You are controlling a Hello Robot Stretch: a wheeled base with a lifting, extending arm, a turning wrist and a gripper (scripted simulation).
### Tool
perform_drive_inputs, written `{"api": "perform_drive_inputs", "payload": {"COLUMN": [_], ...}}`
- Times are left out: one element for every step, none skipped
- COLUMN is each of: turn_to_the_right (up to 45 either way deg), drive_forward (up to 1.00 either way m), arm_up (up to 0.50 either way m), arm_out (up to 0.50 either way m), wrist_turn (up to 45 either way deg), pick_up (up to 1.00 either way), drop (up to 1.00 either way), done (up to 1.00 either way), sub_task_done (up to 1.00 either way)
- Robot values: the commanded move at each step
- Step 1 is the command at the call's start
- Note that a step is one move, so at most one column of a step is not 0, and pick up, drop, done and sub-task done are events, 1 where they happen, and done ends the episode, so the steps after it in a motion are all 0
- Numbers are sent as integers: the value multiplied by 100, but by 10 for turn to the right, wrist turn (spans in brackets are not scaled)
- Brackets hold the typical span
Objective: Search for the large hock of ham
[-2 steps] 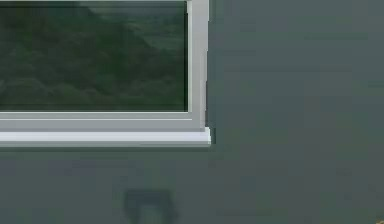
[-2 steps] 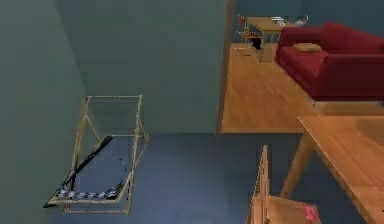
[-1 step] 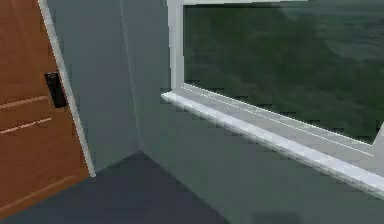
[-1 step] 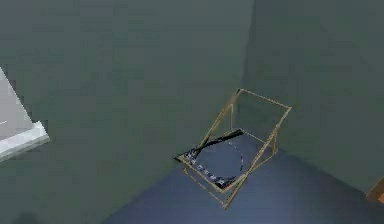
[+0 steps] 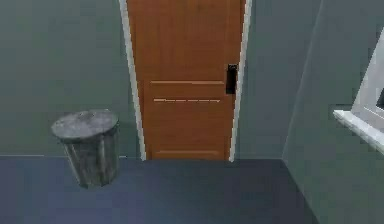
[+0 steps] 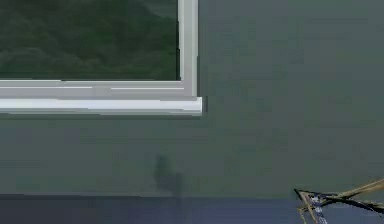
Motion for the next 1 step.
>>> {"api": "perform_drive_inputs", "payload": {"turn_to_the_right": [-450], "drive_forward": [0], "arm_up": [0], "arm_out": [0], "wrist_turn": [0], "pick_up": [0], "drop": [0], "done": [0], "sub_task_done": [0]}}
